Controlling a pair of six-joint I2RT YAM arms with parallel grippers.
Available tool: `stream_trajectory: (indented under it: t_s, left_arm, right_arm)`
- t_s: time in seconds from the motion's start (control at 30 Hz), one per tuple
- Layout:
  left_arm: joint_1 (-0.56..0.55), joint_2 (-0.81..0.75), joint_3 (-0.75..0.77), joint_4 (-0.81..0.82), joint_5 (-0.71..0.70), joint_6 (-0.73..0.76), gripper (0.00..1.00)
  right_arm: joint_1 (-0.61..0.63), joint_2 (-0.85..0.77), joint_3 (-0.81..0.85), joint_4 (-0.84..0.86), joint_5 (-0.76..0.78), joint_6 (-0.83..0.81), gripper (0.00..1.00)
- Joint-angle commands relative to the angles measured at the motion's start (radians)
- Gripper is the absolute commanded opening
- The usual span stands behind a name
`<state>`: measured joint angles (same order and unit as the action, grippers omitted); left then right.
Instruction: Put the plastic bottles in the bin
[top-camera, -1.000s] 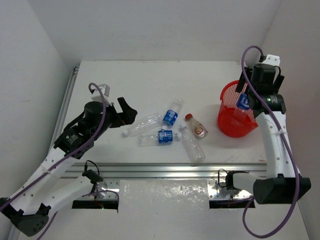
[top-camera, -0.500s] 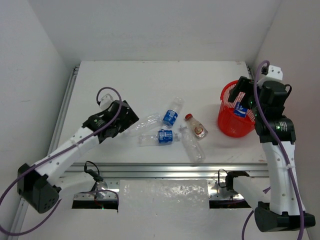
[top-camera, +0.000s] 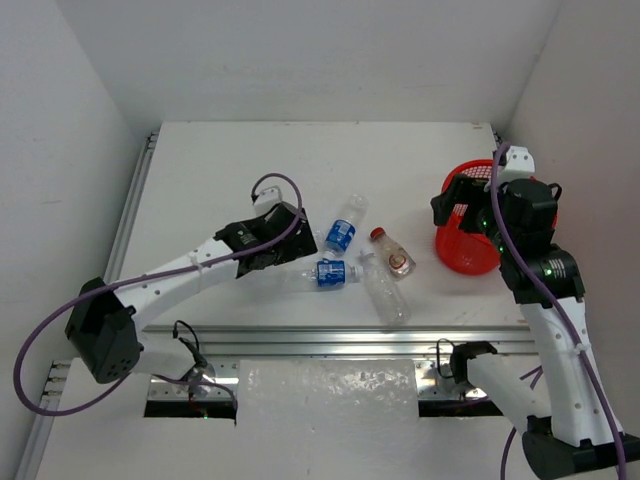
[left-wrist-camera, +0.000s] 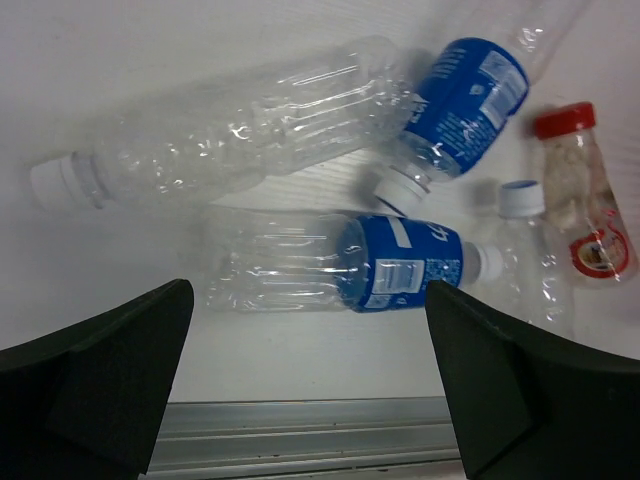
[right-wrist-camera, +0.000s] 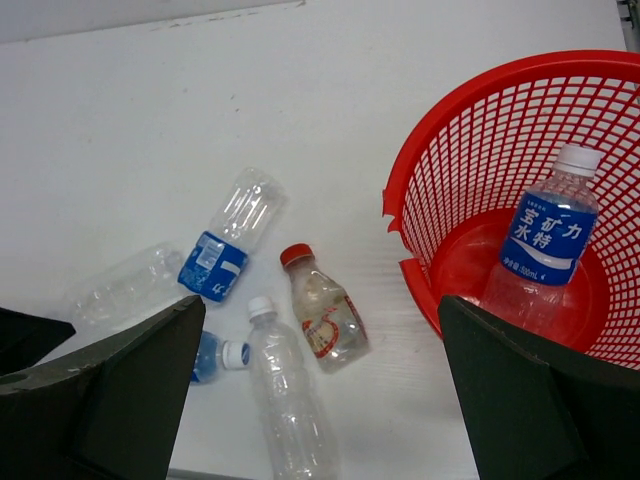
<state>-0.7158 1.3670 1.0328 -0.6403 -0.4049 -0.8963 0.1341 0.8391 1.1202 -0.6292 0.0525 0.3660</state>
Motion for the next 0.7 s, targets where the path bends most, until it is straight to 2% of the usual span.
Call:
stream_trajectory:
  t_s: [0.0,0.13,0.17,0.2,0.27,0.5,0.67]
  left_arm:
    - [-0.016,-0.054,0.013,0.059,-0.032,0.117,0.99]
    - [-0.025,-0.008,0.019,-0.060,-0.048,-0.134,0.99]
    - [-0.031,0.001,0.021,-0.093,-0.055,-0.279,0.99]
    - [-0.054,0.010,0.027,-0.158,-0.089,-0.355,0.99]
    - [-0.063,0.047,0.035,-0.185,-0.080,-0.455,0.99]
    - [-0.068,0.223,0.179,-0.225,0.003,-0.492,0.97]
    - [-0.070,0.274,0.161,-0.204,-0.002,-0.524,0.95]
  right_arm:
    - [0.018,0.008,0.015,0.037,0.029,-0.019,0.99]
    - [0.016,0.020,0.001,0.039,0.020,-0.013,0.99]
    - [0.016,0.020,-0.005,0.039,0.017,-0.012,0.99]
    - [0.016,0.025,-0.008,0.039,0.011,-0.012,0.99]
    - [0.018,0.031,-0.008,0.036,0.001,-0.012,0.99]
    - [0.018,0.029,0.021,0.025,-0.008,-0.027,0.99]
    - [0.019,0.031,0.007,0.036,-0.034,-0.027,0.99]
